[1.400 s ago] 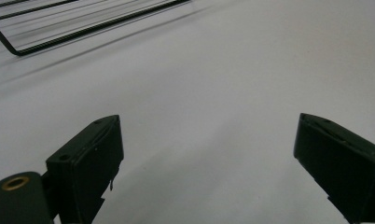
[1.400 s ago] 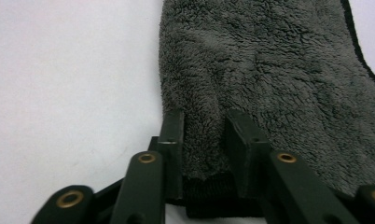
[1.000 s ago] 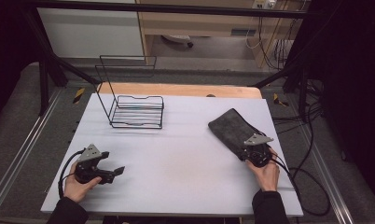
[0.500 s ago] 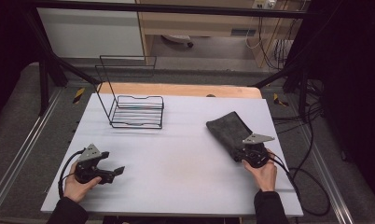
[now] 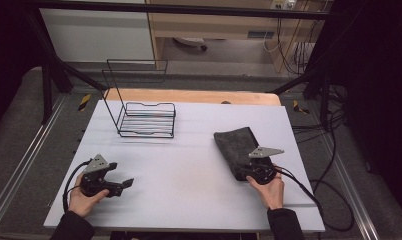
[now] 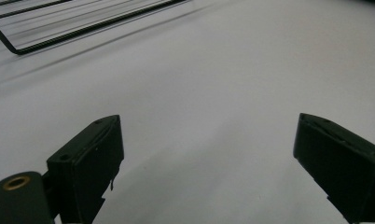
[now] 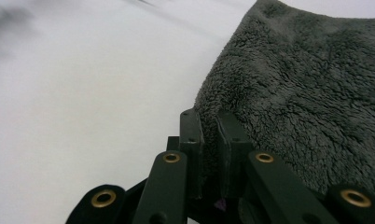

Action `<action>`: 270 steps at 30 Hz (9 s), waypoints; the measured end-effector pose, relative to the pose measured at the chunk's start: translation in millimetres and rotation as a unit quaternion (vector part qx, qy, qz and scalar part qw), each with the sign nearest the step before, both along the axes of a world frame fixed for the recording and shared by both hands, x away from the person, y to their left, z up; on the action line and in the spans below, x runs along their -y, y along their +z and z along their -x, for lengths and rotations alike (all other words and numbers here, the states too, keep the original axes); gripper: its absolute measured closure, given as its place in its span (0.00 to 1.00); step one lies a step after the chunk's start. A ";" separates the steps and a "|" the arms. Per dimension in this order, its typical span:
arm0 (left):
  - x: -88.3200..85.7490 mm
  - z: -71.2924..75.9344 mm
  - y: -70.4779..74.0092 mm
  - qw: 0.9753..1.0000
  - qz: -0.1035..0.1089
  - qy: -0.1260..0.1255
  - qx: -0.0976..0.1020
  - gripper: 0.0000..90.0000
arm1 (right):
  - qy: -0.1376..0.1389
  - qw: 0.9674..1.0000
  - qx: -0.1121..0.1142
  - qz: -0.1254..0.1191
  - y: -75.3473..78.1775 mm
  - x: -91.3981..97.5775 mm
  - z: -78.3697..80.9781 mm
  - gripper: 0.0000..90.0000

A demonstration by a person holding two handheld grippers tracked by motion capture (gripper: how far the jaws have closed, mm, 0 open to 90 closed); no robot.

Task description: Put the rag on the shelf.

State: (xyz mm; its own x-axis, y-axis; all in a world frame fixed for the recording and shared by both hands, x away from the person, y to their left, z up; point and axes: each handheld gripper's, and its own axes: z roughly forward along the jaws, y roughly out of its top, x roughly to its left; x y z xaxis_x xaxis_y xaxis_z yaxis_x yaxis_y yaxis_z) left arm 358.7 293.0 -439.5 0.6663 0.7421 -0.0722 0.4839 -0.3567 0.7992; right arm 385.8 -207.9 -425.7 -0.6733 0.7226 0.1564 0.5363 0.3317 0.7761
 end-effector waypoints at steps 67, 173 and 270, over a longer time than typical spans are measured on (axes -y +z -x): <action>15.2 2.6 12.0 1.000 0.005 0.020 -0.001 0.07 | 0.101 0.993 -0.004 -0.052 -1.5 -100.3 26.6 0.39; 142.8 26.3 4.9 0.990 -0.028 -0.070 -0.117 0.91 | 0.013 0.999 -0.034 -0.038 -30.7 -54.6 28.2 0.79; 155.2 -95.6 -4.5 0.992 -0.015 0.016 -0.122 0.85 | -0.065 0.997 -0.032 0.003 -21.2 -74.1 -66.6 0.42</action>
State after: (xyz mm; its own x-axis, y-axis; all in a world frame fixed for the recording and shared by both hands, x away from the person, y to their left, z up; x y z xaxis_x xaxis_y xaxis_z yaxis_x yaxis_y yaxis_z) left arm 454.3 137.8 -444.0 0.6074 0.7672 -0.2059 0.6729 -0.3591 0.6467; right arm 452.4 -133.8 -446.9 -0.5631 0.8039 0.1914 0.6230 0.2608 0.7374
